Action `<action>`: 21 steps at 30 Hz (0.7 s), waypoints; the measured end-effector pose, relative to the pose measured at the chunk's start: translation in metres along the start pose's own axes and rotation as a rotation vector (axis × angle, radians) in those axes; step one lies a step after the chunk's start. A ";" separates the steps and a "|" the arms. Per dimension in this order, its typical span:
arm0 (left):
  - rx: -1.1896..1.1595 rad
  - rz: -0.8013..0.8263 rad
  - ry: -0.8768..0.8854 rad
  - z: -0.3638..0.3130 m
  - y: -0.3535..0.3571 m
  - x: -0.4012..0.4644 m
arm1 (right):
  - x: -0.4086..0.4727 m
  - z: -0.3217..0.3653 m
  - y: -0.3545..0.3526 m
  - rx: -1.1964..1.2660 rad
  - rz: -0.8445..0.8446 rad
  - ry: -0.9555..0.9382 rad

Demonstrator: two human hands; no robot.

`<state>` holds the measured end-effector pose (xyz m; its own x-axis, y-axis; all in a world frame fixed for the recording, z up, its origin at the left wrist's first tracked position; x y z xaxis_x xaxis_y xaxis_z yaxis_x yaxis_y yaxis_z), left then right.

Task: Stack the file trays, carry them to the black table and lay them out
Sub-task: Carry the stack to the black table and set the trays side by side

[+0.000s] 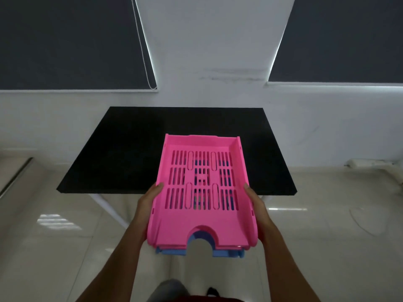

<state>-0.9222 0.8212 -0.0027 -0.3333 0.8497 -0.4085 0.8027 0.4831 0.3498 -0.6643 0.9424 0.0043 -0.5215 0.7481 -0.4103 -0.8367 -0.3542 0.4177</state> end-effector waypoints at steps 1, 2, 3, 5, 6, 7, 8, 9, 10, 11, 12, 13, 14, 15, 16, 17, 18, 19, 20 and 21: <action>-0.012 -0.007 -0.007 -0.003 -0.004 0.014 | 0.014 0.003 0.003 -0.009 -0.013 0.009; -0.022 -0.007 -0.011 -0.007 -0.007 0.027 | 0.029 0.006 0.006 -0.023 -0.024 0.016; -0.029 -0.008 -0.014 -0.012 -0.009 0.040 | 0.043 0.008 0.009 -0.032 -0.036 0.024; -0.026 -0.034 -0.017 -0.022 -0.018 0.067 | 0.072 0.015 0.014 -0.025 -0.056 0.038; -0.023 -0.040 -0.025 -0.027 -0.023 0.080 | 0.087 0.017 0.017 -0.026 -0.057 0.048; -0.030 -0.039 -0.022 -0.031 -0.026 0.095 | 0.101 0.021 0.021 -0.036 -0.056 0.055; -0.046 -0.037 -0.012 -0.037 -0.028 0.109 | 0.114 0.025 0.025 -0.039 -0.050 0.060; -0.060 -0.030 -0.011 -0.042 -0.029 0.123 | 0.127 0.028 0.029 -0.028 -0.045 0.069; -0.065 -0.026 -0.017 -0.047 -0.031 0.136 | 0.139 0.031 0.034 -0.008 -0.038 0.079; -0.066 -0.026 -0.025 -0.051 -0.033 0.149 | 0.151 0.034 0.040 0.011 -0.031 0.091; -0.068 -0.024 -0.033 -0.057 -0.034 0.161 | 0.162 0.038 0.044 0.031 -0.025 0.099; -0.071 -0.022 -0.042 -0.062 -0.034 0.172 | 0.172 0.041 0.048 0.047 -0.021 0.110; -0.070 -0.019 -0.046 -0.067 -0.035 0.184 | 0.181 0.044 0.050 0.060 -0.016 0.125; -0.066 -0.017 -0.048 -0.072 -0.035 0.193 | 0.188 0.046 0.052 0.068 -0.019 0.139; -0.071 -0.014 -0.051 -0.077 -0.036 0.203 | 0.196 0.047 0.052 0.073 -0.022 0.152; -0.076 -0.010 -0.055 -0.080 -0.037 0.214 | 0.203 0.050 0.052 0.071 -0.029 0.158; -0.076 -0.008 -0.058 -0.083 -0.038 0.223 | 0.211 0.053 0.052 0.068 -0.030 0.157; -0.078 -0.007 -0.058 -0.085 -0.038 0.231 | 0.217 0.057 0.054 0.072 -0.032 0.149; -0.085 -0.005 -0.061 -0.088 -0.037 0.238 | 0.225 0.061 0.054 0.084 -0.032 0.143; -0.092 -0.009 -0.069 -0.091 -0.036 0.244 | 0.232 0.065 0.053 0.092 -0.041 0.140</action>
<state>-1.0774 1.0302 -0.0381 -0.3033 0.8301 -0.4678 0.7497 0.5110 0.4206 -0.8187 1.1337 -0.0164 -0.5110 0.6728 -0.5350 -0.8423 -0.2676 0.4679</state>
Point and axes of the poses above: each hand's wrist, its own x-axis towards the middle knuckle, its own y-axis out of the palm, z = x × y, the point moved 10 cm from there along x, towards the middle knuckle, and after that the axes turned 5 degrees about x, right-handed, at the moved point
